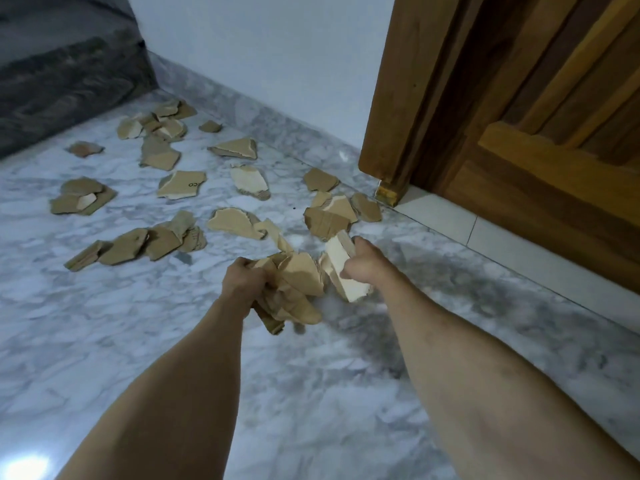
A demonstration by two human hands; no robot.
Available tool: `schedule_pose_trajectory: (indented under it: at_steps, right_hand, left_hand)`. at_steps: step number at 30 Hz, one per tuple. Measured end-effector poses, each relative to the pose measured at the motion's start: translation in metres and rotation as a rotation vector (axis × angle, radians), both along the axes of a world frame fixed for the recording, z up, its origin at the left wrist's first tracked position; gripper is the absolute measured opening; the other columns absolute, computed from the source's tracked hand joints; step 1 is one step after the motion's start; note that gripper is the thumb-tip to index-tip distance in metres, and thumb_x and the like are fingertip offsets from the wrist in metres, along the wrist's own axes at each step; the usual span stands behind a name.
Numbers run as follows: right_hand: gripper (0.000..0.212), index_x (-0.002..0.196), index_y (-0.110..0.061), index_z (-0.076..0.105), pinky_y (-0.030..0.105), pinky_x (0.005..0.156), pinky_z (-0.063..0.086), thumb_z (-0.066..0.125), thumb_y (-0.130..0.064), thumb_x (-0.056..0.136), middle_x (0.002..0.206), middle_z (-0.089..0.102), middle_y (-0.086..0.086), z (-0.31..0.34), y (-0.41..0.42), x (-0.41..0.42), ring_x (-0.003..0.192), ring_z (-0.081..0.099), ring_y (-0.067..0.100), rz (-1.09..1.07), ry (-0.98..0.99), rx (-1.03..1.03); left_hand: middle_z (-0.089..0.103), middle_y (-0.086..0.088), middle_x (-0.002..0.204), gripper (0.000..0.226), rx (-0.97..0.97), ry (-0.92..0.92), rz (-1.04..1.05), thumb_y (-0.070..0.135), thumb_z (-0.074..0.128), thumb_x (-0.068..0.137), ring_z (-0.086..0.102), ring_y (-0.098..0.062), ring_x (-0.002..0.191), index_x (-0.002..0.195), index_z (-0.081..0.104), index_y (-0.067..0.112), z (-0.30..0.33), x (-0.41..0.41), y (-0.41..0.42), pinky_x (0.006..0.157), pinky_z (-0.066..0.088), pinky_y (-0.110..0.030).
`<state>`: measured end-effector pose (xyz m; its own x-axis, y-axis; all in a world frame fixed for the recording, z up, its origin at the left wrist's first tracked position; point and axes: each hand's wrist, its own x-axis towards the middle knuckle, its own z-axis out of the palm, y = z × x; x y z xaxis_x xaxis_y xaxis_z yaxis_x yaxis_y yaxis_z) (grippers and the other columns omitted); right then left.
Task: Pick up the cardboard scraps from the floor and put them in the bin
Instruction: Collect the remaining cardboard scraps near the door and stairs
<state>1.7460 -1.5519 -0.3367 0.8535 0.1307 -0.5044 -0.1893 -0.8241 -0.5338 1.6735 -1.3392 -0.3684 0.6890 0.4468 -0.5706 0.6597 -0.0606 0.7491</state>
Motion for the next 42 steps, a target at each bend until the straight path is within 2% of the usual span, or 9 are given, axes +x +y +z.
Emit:
schedule_pose_trajectory:
  at_steps: [13, 17, 20, 23, 25, 27, 33, 36, 42]
  right_hand:
    - [0.067, 0.144, -0.007, 0.031, 0.037, 0.083, 0.046, 0.069, -0.009, 0.089, 0.132, 0.051, 0.018, 0.016, 0.068, 0.097, 0.117, 0.053, 0.035, 0.131, 0.052, -0.256]
    - [0.082, 0.151, -0.002, 0.026, 0.036, 0.082, 0.048, 0.072, -0.009, 0.084, 0.136, 0.055, 0.02, -0.025, 0.075, 0.119, 0.122, 0.055, 0.038, 0.17, 0.034, -0.32]
    - [0.082, 0.148, -0.007, 0.029, 0.038, 0.089, 0.046, 0.075, -0.016, 0.081, 0.143, 0.046, 0.019, -0.04, 0.072, 0.124, 0.13, 0.047, 0.038, 0.198, -0.07, -0.388]
    - [0.084, 0.146, -0.012, 0.034, 0.045, 0.103, 0.04, 0.082, -0.022, 0.077, 0.15, 0.03, 0.017, -0.036, 0.069, 0.127, 0.138, 0.032, 0.039, 0.259, -0.106, -0.459]
    - [0.075, 0.14, -0.01, 0.044, 0.04, 0.094, 0.043, 0.083, -0.022, 0.076, 0.144, 0.044, 0.015, -0.03, 0.066, 0.132, 0.131, 0.044, 0.036, 0.288, -0.043, -0.373]
    - [0.075, 0.141, -0.007, 0.043, 0.037, 0.089, 0.046, 0.082, -0.018, 0.078, 0.14, 0.051, 0.015, -0.024, 0.059, 0.141, 0.125, 0.051, 0.035, 0.202, 0.056, -0.187]
    - [0.1, 0.153, 0.002, 0.021, 0.031, 0.086, 0.046, 0.084, -0.015, 0.077, 0.15, 0.039, 0.019, -0.015, 0.037, 0.156, 0.131, 0.047, 0.035, -0.062, 0.166, -0.021]
    - [0.106, 0.154, 0.002, 0.009, 0.04, 0.098, 0.046, 0.081, -0.014, 0.079, 0.152, 0.036, 0.021, -0.026, 0.042, 0.153, 0.132, 0.046, 0.038, -0.083, 0.181, -0.036]
    - [0.075, 0.143, -0.016, 0.03, 0.053, 0.11, 0.031, 0.073, -0.022, 0.081, 0.15, 0.03, 0.02, -0.047, 0.035, 0.149, 0.137, 0.03, 0.041, -0.174, -0.021, -0.189]
  left_hand:
    - [0.063, -0.02, 0.099, 0.045, 0.029, -0.02, -0.047, 0.014, 0.073, 0.052, 0.063, -0.035, 0.086, 0.093, 0.057, 0.004, 0.006, 0.101, 0.055, 0.074, 0.06, -0.05]
    - [0.056, -0.02, 0.103, 0.106, 0.099, 0.025, 0.04, 0.012, 0.076, 0.069, 0.061, -0.036, 0.091, 0.153, 0.013, -0.001, -0.005, 0.132, 0.079, 0.064, 0.053, -0.039]
    - [0.064, -0.024, 0.086, 0.071, 0.033, 0.144, 0.045, 0.009, 0.067, 0.082, 0.065, -0.033, 0.071, 0.143, 0.035, -0.009, -0.011, 0.138, 0.084, 0.061, 0.059, -0.043]
    - [0.063, -0.028, 0.096, 0.082, 0.032, 0.187, 0.073, 0.008, 0.07, 0.078, 0.069, -0.036, 0.072, 0.149, 0.029, 0.0, -0.018, 0.135, 0.08, 0.058, 0.061, -0.048]
    - [0.06, -0.027, 0.084, 0.083, 0.088, 0.188, 0.055, 0.008, 0.069, 0.081, 0.068, -0.034, 0.066, 0.15, 0.023, 0.0, -0.013, 0.133, 0.074, 0.064, 0.061, -0.048]
    - [0.063, -0.026, 0.079, 0.06, 0.109, 0.208, 0.036, 0.012, 0.07, 0.08, 0.067, -0.033, 0.06, 0.132, 0.049, -0.008, -0.009, 0.131, 0.07, 0.06, 0.061, -0.043]
    - [0.061, -0.024, 0.099, 0.035, 0.149, 0.182, -0.089, 0.02, 0.073, 0.068, 0.067, -0.041, 0.088, 0.094, 0.057, 0.003, -0.012, 0.128, 0.047, 0.076, 0.06, -0.06]
    - [0.055, -0.017, 0.092, 0.04, 0.174, 0.144, -0.13, 0.029, 0.064, 0.055, 0.059, -0.034, 0.08, 0.084, 0.053, 0.005, 0.002, 0.133, 0.031, 0.069, 0.055, -0.044]
    - [0.06, -0.022, 0.101, 0.034, 0.294, 0.151, -0.162, 0.018, 0.068, 0.077, 0.06, -0.038, 0.091, 0.103, 0.06, -0.002, 0.027, 0.151, 0.011, 0.069, 0.048, -0.04]
